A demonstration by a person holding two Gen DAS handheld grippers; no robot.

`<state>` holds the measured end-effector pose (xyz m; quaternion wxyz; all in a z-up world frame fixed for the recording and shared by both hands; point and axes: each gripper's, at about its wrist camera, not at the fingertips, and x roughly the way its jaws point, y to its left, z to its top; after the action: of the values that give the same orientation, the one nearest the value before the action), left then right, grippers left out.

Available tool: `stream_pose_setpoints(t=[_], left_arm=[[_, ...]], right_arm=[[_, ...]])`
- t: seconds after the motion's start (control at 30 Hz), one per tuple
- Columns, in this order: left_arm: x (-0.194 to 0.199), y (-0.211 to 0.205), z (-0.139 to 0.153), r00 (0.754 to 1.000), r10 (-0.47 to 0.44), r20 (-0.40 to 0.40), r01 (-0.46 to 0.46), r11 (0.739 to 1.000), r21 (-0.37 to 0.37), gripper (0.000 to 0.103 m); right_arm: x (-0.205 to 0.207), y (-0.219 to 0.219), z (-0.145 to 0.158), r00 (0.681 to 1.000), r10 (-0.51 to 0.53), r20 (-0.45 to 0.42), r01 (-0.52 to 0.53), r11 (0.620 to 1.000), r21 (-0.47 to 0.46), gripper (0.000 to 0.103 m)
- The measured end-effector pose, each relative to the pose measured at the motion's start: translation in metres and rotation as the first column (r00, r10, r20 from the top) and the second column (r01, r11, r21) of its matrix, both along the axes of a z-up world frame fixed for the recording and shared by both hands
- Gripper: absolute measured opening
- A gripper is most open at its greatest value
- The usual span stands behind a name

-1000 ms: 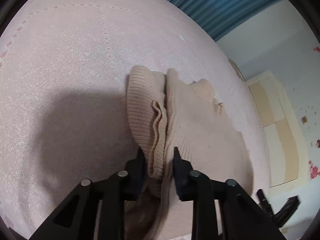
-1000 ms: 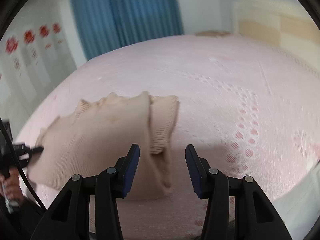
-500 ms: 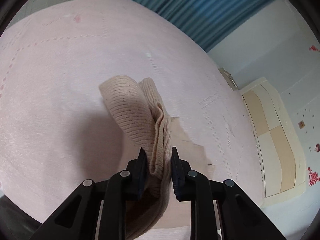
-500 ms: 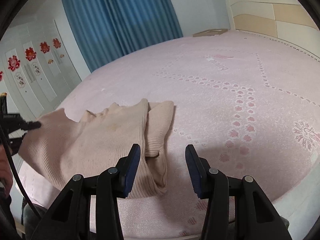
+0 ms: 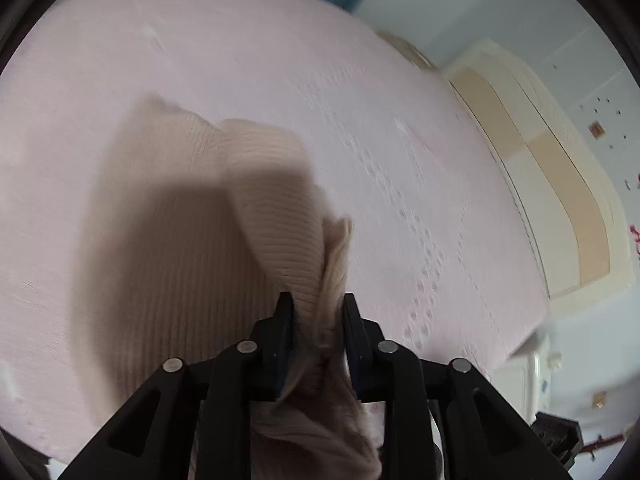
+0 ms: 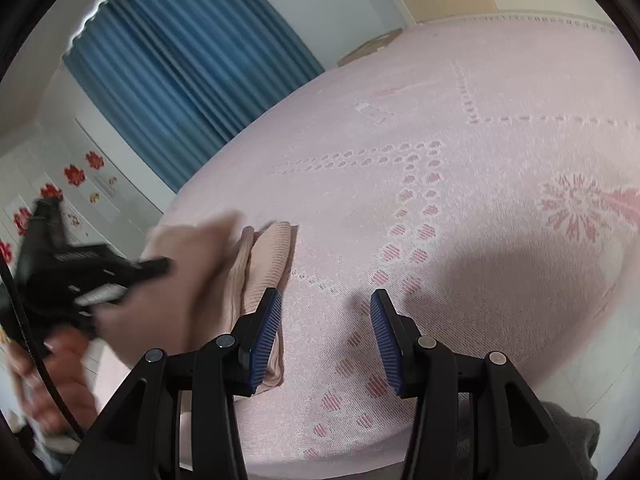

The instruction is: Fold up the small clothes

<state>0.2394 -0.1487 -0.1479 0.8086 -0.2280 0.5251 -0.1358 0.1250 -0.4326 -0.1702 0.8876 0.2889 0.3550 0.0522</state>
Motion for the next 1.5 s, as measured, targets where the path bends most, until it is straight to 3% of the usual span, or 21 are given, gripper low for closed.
stream_pose_setpoints(t=[0.07,0.13,0.2,0.27,0.47,0.57,0.63,0.73,0.8,0.9,0.97,1.0,1.03,1.1,1.17,1.23,1.3,1.47,1.5], left_arm=[[0.000,-0.003,-0.004,0.997,-0.065,-0.033,0.061,0.994,-0.094,0.024],[-0.004,0.007,0.006,0.996,-0.087,-0.010,0.085,0.988,-0.131,0.028],[-0.012,0.025,0.019,0.997,-0.062,0.053,0.067,0.993,-0.096,0.038],[-0.023,0.051,0.032,0.993,-0.031,0.111,0.033,0.999,-0.016,0.042],[-0.064,0.112,0.029,0.988,-0.013,0.155,-0.008,0.991,0.133,0.044],[-0.085,0.133,0.011,0.988,-0.052,0.148,0.027,0.986,0.167,0.044],[-0.102,0.149,-0.007,0.988,-0.084,0.127,0.063,0.985,0.163,0.044],[-0.113,0.134,-0.024,0.978,-0.175,0.113,0.149,0.966,0.209,0.044],[-0.116,0.118,-0.030,0.965,-0.217,0.146,0.181,0.956,0.230,0.044],[-0.111,0.108,-0.034,0.966,-0.190,0.174,0.141,0.955,0.262,0.040],[-0.110,0.111,-0.031,0.959,-0.184,0.217,0.128,0.960,0.250,0.020],[-0.110,0.112,-0.030,0.954,-0.184,0.238,0.123,0.961,0.248,0.017],[-0.112,0.118,-0.030,0.948,-0.185,0.258,0.125,0.965,0.231,0.017],[-0.109,0.120,-0.030,0.949,-0.182,0.258,0.135,0.973,0.189,0.017],[-0.109,0.124,-0.035,0.952,-0.178,0.250,0.141,0.977,0.157,0.016],[-0.107,0.127,-0.040,0.955,-0.174,0.238,0.144,0.980,0.140,0.017],[-0.112,0.132,-0.041,0.956,-0.177,0.234,0.151,0.980,0.127,0.018],[-0.113,0.149,-0.046,0.963,-0.168,0.212,0.161,0.986,0.048,0.023],[-0.114,0.151,-0.048,0.964,-0.166,0.208,0.162,0.986,0.036,0.025]], right_arm=[[0.000,0.002,0.000,1.000,0.008,0.007,-0.008,1.000,0.010,0.047],[0.001,0.010,0.001,0.999,0.046,0.018,-0.046,0.999,0.006,0.047],[0.003,0.022,0.003,0.994,0.103,0.032,-0.103,0.995,-0.004,0.047],[0.005,0.038,0.006,0.985,0.167,0.048,-0.167,0.986,-0.021,0.047],[0.000,0.072,0.028,0.957,0.250,0.147,-0.248,0.968,-0.029,0.048],[0.004,0.089,0.038,0.944,0.278,0.181,-0.277,0.960,-0.028,0.051],[0.014,0.100,0.036,0.944,0.293,0.149,-0.292,0.956,-0.029,0.051],[0.031,0.115,0.029,0.955,0.284,0.085,-0.281,0.958,-0.056,0.050],[0.043,0.125,0.023,0.959,0.280,0.046,-0.275,0.957,-0.093,0.037],[0.061,0.136,0.011,0.955,0.297,-0.013,-0.297,0.948,-0.112,0.012],[0.060,0.136,0.013,0.945,0.326,0.010,-0.323,0.940,-0.107,0.007],[0.056,0.132,0.017,0.941,0.336,0.037,-0.331,0.938,-0.103,0.006],[0.047,0.121,0.025,0.944,0.316,0.094,-0.310,0.947,-0.080,0.005],[0.041,0.105,0.026,0.951,0.285,0.119,-0.283,0.959,-0.027,0.005],[0.042,0.098,0.010,0.968,0.249,0.033,-0.247,0.968,-0.042,0.005],[0.043,0.105,-0.011,0.965,0.255,-0.058,-0.259,0.962,-0.090,0.005],[0.040,0.114,-0.018,0.960,0.265,-0.096,-0.277,0.949,-0.152,0.005],[0.039,0.123,0.017,0.948,0.317,0.008,-0.307,0.926,-0.221,0.013],[0.041,0.124,0.024,0.946,0.323,0.029,-0.307,0.922,-0.237,0.020]])
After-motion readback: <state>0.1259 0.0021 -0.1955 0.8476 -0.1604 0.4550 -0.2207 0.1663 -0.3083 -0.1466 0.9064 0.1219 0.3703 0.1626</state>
